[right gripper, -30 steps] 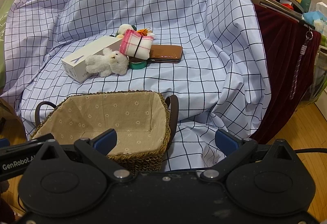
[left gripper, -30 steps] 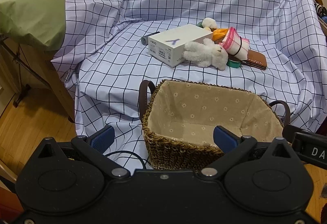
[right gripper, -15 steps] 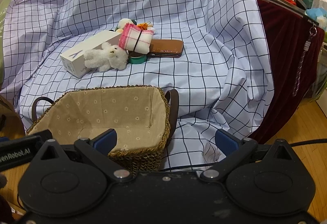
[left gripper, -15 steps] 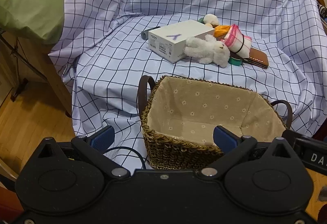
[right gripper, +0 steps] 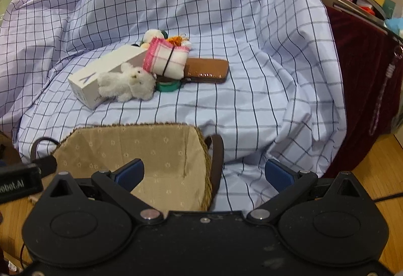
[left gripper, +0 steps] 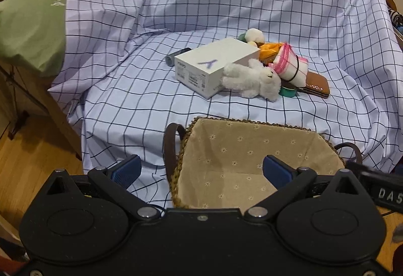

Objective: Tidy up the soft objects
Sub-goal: 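Reach the right gripper to the pink-edged white towel and grasp it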

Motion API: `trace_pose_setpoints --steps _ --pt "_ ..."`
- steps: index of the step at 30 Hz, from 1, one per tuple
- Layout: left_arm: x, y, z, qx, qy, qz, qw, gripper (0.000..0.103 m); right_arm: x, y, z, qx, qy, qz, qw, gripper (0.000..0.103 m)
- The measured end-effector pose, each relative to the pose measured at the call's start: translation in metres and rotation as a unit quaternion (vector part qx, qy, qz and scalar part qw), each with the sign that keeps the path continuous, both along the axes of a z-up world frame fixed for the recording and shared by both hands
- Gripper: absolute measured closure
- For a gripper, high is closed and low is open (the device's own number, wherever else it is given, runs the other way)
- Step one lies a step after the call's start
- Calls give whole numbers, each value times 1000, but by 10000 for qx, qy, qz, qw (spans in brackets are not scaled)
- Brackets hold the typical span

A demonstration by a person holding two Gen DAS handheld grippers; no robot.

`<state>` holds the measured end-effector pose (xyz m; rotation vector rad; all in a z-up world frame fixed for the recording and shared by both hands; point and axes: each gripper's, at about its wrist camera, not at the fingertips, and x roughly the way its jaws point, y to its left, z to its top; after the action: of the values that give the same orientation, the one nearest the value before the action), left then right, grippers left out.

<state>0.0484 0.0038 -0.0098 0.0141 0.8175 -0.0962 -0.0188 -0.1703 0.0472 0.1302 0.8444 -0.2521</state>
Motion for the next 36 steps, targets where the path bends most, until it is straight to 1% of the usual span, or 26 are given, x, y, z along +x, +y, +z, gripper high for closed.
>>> trace_pose_setpoints --steps 5,9,14,19,24,27,32,36 --pt "18 -4 2 -16 46 -164 9999 4 26 -6 4 81 -72 20 9999 1" --pt "38 -7 3 -32 22 -220 9998 4 51 -6 5 5 -187 38 9998 1" --pt "63 -7 4 -76 -8 -200 9998 4 82 -7 5 156 -251 59 9995 1" --pt "85 -4 2 -106 -44 -74 9999 4 113 -10 4 229 -280 36 9993 1" --pt "105 -4 -5 -185 67 -53 9998 4 143 -12 -2 337 -286 62 9990 1" --pt "113 -7 -10 -215 158 -101 9996 4 160 -10 -5 343 -281 90 9990 1" --pt "120 -12 -15 -193 235 -228 9993 4 186 -10 -8 558 -350 87 9978 1" --pt "125 -15 -21 -245 337 -333 9986 4 208 -11 -10 622 -449 -11 9971 1"
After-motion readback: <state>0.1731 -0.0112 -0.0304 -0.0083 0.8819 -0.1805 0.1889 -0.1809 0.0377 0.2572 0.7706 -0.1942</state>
